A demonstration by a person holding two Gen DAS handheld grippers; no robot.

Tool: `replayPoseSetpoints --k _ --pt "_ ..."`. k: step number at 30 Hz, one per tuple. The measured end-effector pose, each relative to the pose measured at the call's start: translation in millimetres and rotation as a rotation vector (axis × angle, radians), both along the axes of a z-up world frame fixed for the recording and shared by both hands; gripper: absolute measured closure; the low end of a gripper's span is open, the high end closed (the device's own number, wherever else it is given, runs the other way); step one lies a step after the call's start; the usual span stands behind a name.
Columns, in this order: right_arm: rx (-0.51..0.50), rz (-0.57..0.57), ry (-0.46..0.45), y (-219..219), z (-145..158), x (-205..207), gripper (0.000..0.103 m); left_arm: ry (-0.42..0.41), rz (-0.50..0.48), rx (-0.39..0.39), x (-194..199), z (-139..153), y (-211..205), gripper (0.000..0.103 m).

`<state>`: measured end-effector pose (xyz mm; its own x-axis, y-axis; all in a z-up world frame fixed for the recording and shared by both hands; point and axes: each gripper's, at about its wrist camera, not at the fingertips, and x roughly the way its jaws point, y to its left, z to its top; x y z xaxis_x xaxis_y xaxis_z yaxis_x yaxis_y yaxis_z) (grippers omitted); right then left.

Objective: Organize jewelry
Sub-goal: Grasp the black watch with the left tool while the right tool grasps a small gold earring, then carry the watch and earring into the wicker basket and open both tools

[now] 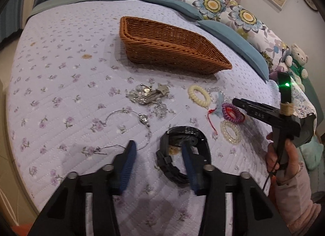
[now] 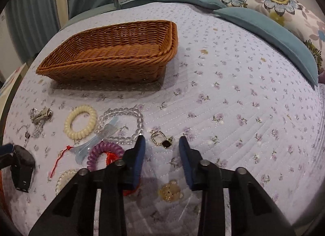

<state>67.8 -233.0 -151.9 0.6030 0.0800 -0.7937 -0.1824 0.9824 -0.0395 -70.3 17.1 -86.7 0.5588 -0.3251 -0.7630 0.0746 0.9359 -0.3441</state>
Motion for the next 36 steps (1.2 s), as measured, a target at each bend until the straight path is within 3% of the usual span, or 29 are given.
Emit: replayPoseSetpoints --k 5,10,17,25,36 --pt "0.017 -0.013 0.022 -4 -3 6 0.068 0.031 -0.029 0.022 4 -6 -9 0.069" --pt "0.029 -0.005 0.022 -3 -3 8 0.087 0.064 -0.037 0.033 10 -15 -15 0.079" --pt "0.044 -0.009 -0.012 -4 3 4 0.087 0.037 -0.038 0.081 12 -14 -23 0.089" --pt "0.070 -0.027 -0.041 -8 10 1 0.087 -0.017 -0.044 0.047 10 -3 -24 0.091" --pt "0.231 -0.022 -0.082 -26 35 -6 0.087 -0.084 -0.044 0.015 11 13 -26 0.091"
